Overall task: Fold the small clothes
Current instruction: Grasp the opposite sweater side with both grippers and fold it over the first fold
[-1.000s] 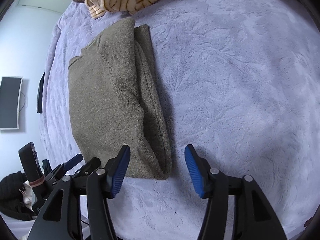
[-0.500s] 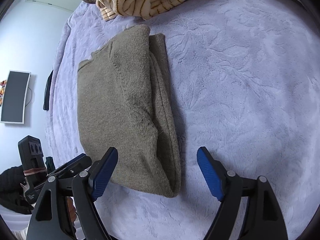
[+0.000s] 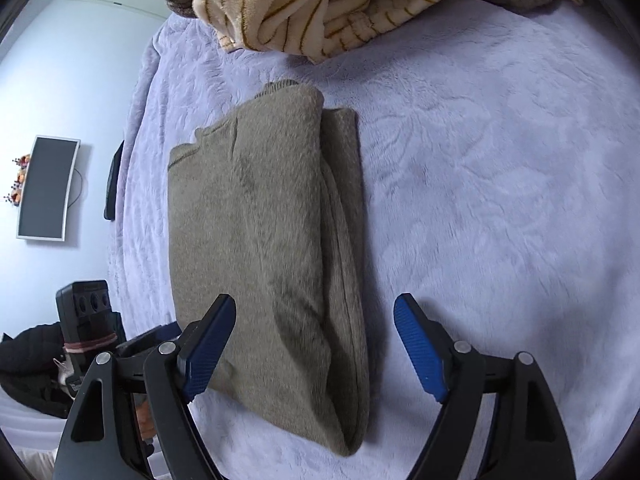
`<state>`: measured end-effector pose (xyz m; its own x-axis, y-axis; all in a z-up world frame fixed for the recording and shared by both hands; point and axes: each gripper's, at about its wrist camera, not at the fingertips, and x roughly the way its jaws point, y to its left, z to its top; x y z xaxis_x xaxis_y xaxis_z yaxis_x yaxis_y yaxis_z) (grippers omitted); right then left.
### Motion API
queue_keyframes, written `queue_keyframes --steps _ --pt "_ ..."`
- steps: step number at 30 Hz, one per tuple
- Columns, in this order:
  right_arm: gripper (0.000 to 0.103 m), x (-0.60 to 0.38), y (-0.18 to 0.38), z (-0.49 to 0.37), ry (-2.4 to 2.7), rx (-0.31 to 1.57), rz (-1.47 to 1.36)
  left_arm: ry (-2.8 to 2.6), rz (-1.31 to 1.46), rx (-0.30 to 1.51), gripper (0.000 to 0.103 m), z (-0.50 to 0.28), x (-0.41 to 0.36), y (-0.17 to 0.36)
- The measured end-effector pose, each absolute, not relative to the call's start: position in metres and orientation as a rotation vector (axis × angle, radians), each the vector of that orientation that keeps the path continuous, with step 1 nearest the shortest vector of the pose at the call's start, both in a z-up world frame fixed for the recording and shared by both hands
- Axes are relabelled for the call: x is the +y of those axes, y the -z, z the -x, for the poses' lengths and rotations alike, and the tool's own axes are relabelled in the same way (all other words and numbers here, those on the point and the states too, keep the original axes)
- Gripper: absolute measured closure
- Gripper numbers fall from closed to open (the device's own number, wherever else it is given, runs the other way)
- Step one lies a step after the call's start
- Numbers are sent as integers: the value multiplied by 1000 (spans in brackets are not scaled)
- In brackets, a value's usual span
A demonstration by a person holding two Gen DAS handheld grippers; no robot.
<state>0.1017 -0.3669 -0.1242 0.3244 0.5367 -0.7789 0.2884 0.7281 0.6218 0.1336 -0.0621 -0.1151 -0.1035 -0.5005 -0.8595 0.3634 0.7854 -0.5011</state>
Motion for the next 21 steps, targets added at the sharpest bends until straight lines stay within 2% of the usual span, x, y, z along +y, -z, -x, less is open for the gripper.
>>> queue_keyframes --steps 11,17,21 --pt "19 -384 165 -167 -316 1235 -974 757 116 1525 0 -145 -83 138" --pt "14 -371 149 -193 -444 1199 -975 784 78 1469 0 -142 -90 125" --pt "14 -364 160 -209 -463 1232 -955 771 70 1498 0 -145 -89 142"
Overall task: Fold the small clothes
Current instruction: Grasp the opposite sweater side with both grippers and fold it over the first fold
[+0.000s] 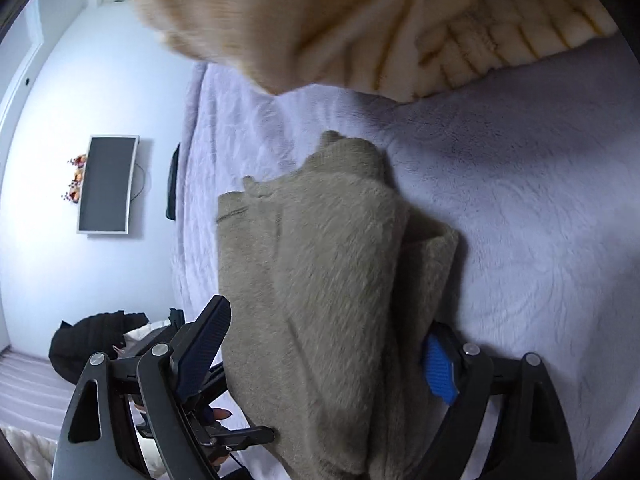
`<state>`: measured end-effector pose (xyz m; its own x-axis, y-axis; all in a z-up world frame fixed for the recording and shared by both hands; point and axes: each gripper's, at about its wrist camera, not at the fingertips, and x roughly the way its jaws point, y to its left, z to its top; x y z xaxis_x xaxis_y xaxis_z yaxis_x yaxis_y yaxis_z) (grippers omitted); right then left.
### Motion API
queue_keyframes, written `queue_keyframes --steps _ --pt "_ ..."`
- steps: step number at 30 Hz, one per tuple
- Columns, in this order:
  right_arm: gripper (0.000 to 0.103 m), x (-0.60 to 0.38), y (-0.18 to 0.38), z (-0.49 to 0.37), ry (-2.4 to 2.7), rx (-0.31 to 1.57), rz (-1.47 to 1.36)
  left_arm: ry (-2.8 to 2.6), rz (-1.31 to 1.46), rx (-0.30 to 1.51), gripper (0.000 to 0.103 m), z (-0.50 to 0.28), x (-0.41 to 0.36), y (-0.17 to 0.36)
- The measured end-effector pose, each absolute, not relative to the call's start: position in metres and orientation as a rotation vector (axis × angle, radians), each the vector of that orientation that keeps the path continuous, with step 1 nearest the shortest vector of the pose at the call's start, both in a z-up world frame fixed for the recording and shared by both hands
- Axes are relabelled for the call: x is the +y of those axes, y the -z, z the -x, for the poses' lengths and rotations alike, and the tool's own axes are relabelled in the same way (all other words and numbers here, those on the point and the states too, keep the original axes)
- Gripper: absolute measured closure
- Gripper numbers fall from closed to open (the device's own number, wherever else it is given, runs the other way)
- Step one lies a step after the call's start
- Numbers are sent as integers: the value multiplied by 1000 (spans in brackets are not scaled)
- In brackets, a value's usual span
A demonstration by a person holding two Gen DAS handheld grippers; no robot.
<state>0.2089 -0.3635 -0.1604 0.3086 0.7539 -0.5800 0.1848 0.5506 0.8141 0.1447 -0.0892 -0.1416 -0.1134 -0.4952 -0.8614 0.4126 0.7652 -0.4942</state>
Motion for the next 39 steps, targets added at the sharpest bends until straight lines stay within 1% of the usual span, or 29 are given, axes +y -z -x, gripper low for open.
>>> queue_keyframes --steps 5,7,8,9,10,11,12,15,17,22,31,39 --pt "14 -357 186 -216 -448 1244 -1015 777 106 1505 0 -147 -89 147" --pt "18 -355 186 -216 -436 1252 -1011 783 117 1502 1 -146 -78 147" --pt "32 -355 185 -215 -419 1266 -1004 780 125 1500 4 -146 -76 146" --pt "49 -355 186 -215 -392 1292 -996 772 135 1493 15 -146 -73 144" --pt "52 -358 187 -212 -386 1301 -1017 757 141 1487 17 -147 -69 143" --pt "58 -359 187 -210 -395 1291 -1051 754 157 1481 24 -147 -66 141" --pt "61 -361 186 -209 -404 1280 -1060 753 173 1469 33 -147 -62 138" --pt "63 -359 178 -203 -425 1243 -1073 768 187 1442 46 -144 -50 130" --pt "63 -355 172 -201 -443 1221 -1097 779 185 1430 48 -142 -45 122" --pt "64 -341 151 -193 -484 1184 -1124 815 189 1394 48 -127 -36 95" --pt "64 -307 112 -169 -526 1189 -1101 835 203 1375 48 -90 26 60" --pt "64 -264 104 -132 -564 1218 -1141 803 141 1385 48 -53 76 40"
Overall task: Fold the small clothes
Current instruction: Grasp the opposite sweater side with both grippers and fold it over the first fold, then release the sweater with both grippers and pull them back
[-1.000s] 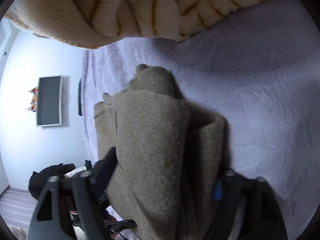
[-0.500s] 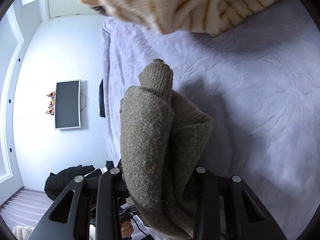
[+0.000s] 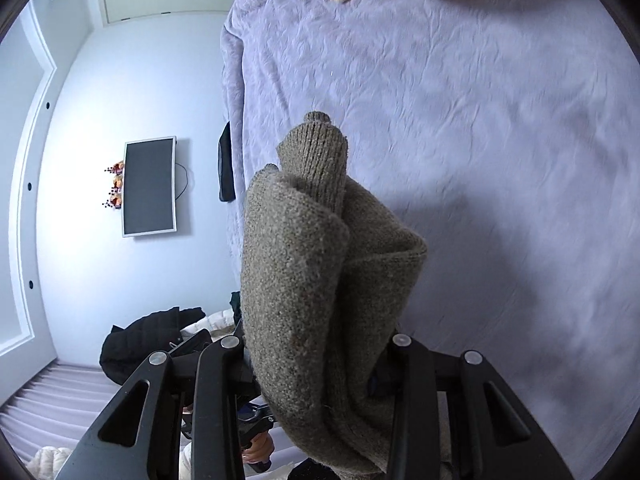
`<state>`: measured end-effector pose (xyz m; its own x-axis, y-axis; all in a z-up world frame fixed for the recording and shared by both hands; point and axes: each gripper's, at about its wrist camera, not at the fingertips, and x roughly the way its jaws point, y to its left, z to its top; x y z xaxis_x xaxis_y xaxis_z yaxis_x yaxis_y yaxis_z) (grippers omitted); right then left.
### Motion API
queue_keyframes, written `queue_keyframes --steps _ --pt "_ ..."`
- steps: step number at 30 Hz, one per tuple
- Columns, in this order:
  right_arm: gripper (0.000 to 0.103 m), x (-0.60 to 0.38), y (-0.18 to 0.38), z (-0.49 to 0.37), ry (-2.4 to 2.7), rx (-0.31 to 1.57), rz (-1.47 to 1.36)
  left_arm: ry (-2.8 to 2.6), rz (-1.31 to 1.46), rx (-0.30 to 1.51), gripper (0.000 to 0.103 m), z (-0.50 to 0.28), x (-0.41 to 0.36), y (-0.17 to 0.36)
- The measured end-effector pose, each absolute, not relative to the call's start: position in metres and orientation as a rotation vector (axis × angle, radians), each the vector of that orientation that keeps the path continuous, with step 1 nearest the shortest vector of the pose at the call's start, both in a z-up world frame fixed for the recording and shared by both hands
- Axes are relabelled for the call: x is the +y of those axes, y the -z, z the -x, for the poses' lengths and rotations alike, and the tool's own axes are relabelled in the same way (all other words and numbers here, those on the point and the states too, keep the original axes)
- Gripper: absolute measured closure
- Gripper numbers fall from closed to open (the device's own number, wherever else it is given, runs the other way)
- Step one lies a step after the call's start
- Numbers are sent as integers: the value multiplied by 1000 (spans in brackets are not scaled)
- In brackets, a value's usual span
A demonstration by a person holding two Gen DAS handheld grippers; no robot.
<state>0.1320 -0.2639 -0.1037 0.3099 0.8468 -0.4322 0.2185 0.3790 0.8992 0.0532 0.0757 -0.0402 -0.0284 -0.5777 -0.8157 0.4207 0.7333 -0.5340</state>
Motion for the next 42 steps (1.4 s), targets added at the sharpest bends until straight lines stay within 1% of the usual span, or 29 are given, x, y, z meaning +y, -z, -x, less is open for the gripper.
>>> queue_keyframes --steps 6,10,11,12,13,14,15,16,17,22,23,24,25,30,35,37,38,39,40,42 --pt "64 -238 116 -105 -582 1257 -1142 741 103 1420 48 -27 112 56" --pt "64 -215 137 -108 -508 1351 -1034 607 7 1444 48 -19 126 85" --pt "63 -210 143 -110 -481 1377 -985 586 14 1451 44 -18 130 92" --pt "61 -208 150 -111 -430 1401 -925 572 33 1449 39 -18 136 95" --pt "60 -206 154 -110 -394 1413 -890 560 47 1449 36 -18 140 95" --pt "55 -209 159 -112 -360 1425 -864 550 56 1449 34 -17 144 94" --pt "43 -214 161 -114 -315 1436 -838 544 60 1445 34 -17 146 90" --pt "40 -220 161 -114 -257 1444 -807 537 57 1439 34 -16 149 86" --pt "39 -227 159 -112 -207 1450 -781 530 53 1432 34 -14 153 82" --pt "39 -250 130 -96 -151 1428 -711 442 48 1380 34 -12 170 58" --pt "42 -252 122 -90 -146 1422 -689 431 42 1378 34 -13 168 56" --pt "53 -250 115 -79 -151 1415 -680 422 28 1377 34 -12 168 55" --pt "58 -248 108 -72 -170 1408 -686 409 5 1383 34 -11 167 56" --pt "58 -215 86 -29 -326 1453 -674 387 -50 1409 34 -4 154 63" --pt "58 -194 113 5 -354 1552 -749 391 -90 1423 34 8 146 67" --pt "59 -195 124 9 -362 1542 -841 396 -116 1427 34 12 143 69" --pt "67 -197 129 11 -363 1527 -871 393 -127 1431 34 13 141 71" --pt "91 -198 131 9 -351 1512 -886 390 -138 1440 34 15 141 75" --pt "95 -201 131 7 -342 1507 -886 389 -140 1445 34 17 138 77" --pt "95 -200 127 1 -313 1491 -819 388 -134 1460 34 20 141 84"
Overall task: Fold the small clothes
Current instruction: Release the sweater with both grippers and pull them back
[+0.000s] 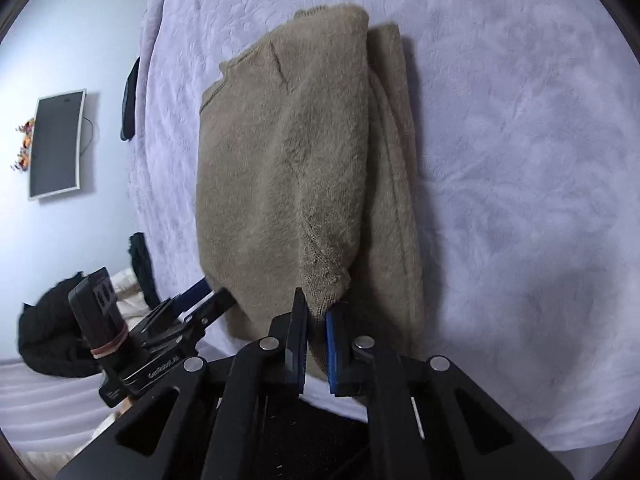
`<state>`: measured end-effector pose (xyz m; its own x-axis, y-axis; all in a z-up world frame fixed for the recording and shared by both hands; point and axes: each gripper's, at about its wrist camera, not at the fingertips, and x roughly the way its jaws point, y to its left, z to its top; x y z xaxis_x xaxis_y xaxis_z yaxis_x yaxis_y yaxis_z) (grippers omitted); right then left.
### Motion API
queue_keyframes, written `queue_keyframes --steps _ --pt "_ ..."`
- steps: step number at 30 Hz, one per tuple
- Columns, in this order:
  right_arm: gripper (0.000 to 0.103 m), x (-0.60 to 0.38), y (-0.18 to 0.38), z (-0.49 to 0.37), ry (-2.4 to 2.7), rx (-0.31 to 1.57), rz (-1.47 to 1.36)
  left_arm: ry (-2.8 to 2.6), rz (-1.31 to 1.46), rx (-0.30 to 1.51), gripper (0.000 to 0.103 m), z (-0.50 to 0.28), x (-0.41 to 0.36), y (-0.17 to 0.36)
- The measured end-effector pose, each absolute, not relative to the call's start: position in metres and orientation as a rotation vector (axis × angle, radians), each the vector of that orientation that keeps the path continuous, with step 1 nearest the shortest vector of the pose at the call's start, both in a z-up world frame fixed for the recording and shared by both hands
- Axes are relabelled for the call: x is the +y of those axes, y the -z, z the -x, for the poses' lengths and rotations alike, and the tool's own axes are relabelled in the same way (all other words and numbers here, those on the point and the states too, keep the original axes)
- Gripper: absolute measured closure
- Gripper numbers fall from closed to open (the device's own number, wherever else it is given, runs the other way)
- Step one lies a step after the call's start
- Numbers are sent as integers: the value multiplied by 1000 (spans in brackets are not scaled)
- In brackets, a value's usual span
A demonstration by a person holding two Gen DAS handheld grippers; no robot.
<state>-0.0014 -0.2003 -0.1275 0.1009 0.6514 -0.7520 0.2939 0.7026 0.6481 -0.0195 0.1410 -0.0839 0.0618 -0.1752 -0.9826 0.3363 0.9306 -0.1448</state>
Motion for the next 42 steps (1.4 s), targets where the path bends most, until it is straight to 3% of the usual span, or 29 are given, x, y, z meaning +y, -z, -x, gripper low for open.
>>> queue_keyframes --steps 4,12,21,22,24,25,42 --pt "96 -191 133 6 -229 1549 -492 393 -119 1496 34 24 143 98" --pt "95 -211 150 18 -194 1575 -626 385 -154 1494 34 25 136 99" --pt "94 -219 134 17 -187 1588 -575 403 -166 1480 34 21 125 88" --pt "94 -218 134 15 -185 1591 -574 403 -169 1475 33 20 124 86" --pt "93 -212 132 14 -179 1595 -569 396 -179 1464 6 17 122 82" --pt "93 -212 131 14 -178 1597 -565 393 -184 1456 4 17 121 80" --pt "90 -188 112 6 -96 1596 -412 318 -245 1362 4 18 97 48"
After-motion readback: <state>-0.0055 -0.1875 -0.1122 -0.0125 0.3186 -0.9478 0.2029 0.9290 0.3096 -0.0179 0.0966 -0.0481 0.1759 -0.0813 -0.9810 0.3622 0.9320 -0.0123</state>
